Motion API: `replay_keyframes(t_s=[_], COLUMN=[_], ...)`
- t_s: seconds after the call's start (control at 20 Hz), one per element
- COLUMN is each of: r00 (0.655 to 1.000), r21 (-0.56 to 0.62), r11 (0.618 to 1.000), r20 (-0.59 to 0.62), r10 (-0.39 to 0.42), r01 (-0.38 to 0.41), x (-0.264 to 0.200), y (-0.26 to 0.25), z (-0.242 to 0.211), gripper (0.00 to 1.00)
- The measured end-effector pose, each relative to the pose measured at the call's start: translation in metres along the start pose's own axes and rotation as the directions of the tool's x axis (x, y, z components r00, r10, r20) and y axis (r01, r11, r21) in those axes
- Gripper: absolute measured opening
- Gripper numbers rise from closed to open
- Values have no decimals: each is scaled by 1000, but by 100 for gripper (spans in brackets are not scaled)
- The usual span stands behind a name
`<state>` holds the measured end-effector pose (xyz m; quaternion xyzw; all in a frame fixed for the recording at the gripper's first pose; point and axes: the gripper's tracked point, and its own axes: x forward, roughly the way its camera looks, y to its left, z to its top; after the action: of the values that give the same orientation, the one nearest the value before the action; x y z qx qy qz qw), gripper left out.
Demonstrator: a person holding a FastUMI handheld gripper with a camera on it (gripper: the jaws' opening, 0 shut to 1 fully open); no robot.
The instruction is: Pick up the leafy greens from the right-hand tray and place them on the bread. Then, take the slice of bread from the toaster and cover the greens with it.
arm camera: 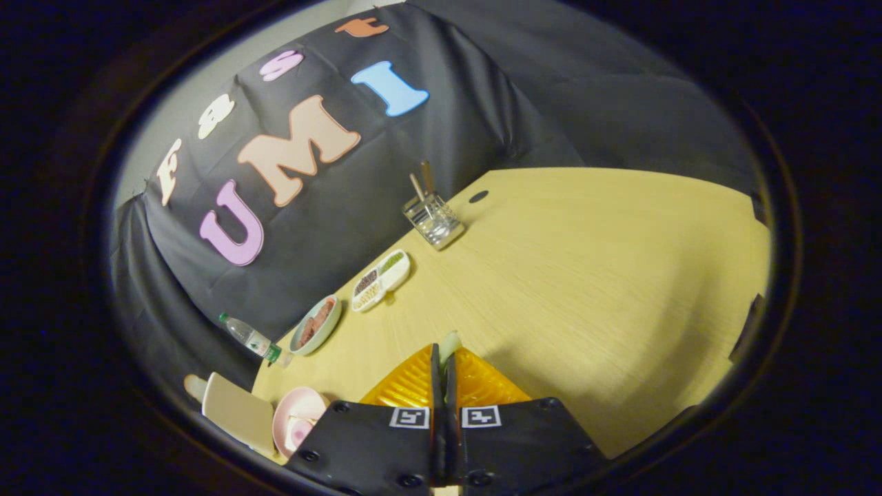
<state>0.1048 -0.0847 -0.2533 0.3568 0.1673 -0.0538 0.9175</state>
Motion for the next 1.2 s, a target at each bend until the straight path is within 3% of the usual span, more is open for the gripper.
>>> replay_keyframes(t_s=[0.35, 0.6, 1.0, 1.2], r00=[991, 970, 963, 970], r21=[11, 63, 147, 200], r11=[992, 969, 951, 950], r20=[42, 54, 50, 34], r10=[126, 237, 266, 240], r01=[-127, -241, -271, -242], x=[-33, -51, -61, -46], y=[80, 155, 239, 253], z=[18, 0, -68, -107], gripper=[3, 3, 3, 3])
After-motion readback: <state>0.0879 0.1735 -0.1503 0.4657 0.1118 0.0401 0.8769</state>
